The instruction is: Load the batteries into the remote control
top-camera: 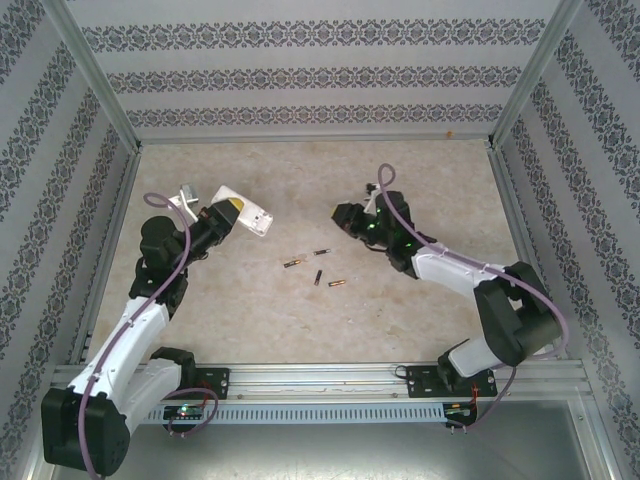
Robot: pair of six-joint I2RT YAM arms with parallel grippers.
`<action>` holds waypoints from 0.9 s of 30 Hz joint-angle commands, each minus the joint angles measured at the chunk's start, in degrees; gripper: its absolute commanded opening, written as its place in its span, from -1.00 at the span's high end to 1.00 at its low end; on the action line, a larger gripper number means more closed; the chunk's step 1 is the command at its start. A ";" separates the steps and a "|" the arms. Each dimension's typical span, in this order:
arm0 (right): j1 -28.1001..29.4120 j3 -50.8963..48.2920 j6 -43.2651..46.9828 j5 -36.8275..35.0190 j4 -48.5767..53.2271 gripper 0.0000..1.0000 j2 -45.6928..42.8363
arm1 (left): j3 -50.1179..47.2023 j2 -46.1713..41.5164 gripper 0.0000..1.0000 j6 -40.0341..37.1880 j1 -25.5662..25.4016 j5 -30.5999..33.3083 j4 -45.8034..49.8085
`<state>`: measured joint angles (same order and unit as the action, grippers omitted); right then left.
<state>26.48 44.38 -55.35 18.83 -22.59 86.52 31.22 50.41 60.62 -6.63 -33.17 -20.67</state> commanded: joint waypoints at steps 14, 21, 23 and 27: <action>-2.65 8.67 10.89 -5.29 10.70 0.48 20.24 | -6.15 -3.54 1.00 -8.50 -1.76 2.95 9.33; -4.53 3.47 12.75 -12.23 18.38 0.01 11.21 | -4.68 -2.96 1.00 -10.24 -1.89 4.50 11.59; -4.80 1.86 15.06 -13.06 18.86 0.00 5.30 | -4.12 -2.49 1.00 -10.28 -1.96 4.18 11.58; -0.39 0.10 29.54 -15.34 15.84 -0.27 -7.05 | -3.51 -0.86 1.00 -9.21 -3.79 2.87 8.55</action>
<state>22.90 44.82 -37.39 6.55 -4.75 86.37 25.56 49.01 52.45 -8.56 -29.71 -9.47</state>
